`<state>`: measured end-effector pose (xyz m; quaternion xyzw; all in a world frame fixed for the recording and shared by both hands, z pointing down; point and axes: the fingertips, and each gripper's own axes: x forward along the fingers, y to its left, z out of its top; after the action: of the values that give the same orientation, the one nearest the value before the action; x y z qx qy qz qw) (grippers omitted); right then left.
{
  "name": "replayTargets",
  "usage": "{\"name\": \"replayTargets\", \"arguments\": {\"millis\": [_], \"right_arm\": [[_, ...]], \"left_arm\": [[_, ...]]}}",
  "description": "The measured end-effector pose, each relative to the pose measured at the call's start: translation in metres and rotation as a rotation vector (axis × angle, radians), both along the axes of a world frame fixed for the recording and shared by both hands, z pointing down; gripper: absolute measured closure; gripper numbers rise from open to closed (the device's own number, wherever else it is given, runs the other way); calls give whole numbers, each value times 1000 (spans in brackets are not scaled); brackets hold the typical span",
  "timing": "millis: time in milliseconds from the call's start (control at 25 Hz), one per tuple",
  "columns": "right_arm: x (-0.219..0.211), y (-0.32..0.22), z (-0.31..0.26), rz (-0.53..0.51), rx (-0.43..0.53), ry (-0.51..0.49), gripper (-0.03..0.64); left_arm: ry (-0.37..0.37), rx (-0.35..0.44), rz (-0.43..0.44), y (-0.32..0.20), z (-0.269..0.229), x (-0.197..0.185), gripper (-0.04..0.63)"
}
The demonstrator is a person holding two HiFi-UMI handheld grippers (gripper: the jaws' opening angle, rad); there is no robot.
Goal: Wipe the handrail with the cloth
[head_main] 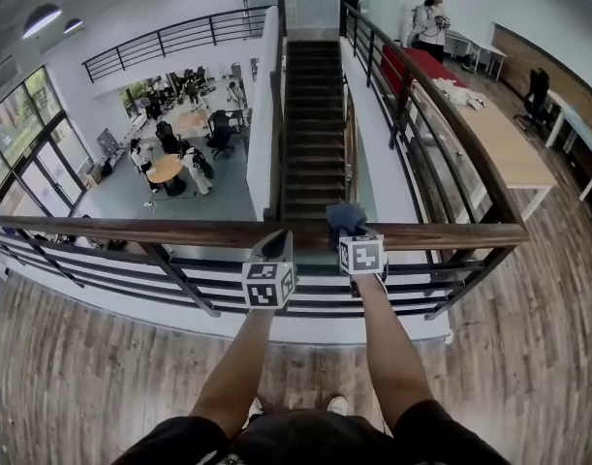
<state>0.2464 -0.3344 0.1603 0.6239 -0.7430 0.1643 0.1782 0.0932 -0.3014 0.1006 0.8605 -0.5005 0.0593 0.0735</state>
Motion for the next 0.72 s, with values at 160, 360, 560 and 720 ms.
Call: {"name": "replayTargets", "arguments": {"millis": [160,360,560,720], "right_arm": [[55,9,2,36,-8,2,523],[135,19,3,91,-15,3,523],[223,32,6,174,3,48,523],[291,43,5,246,5,59,523]], "left_arm": [[-12,1,28,5,0,48,597],[-28,-3,76,9,5,110,597],[-12,-28,127,14,12,186,597],[-14,-27,211,20,10,251,597]]}}
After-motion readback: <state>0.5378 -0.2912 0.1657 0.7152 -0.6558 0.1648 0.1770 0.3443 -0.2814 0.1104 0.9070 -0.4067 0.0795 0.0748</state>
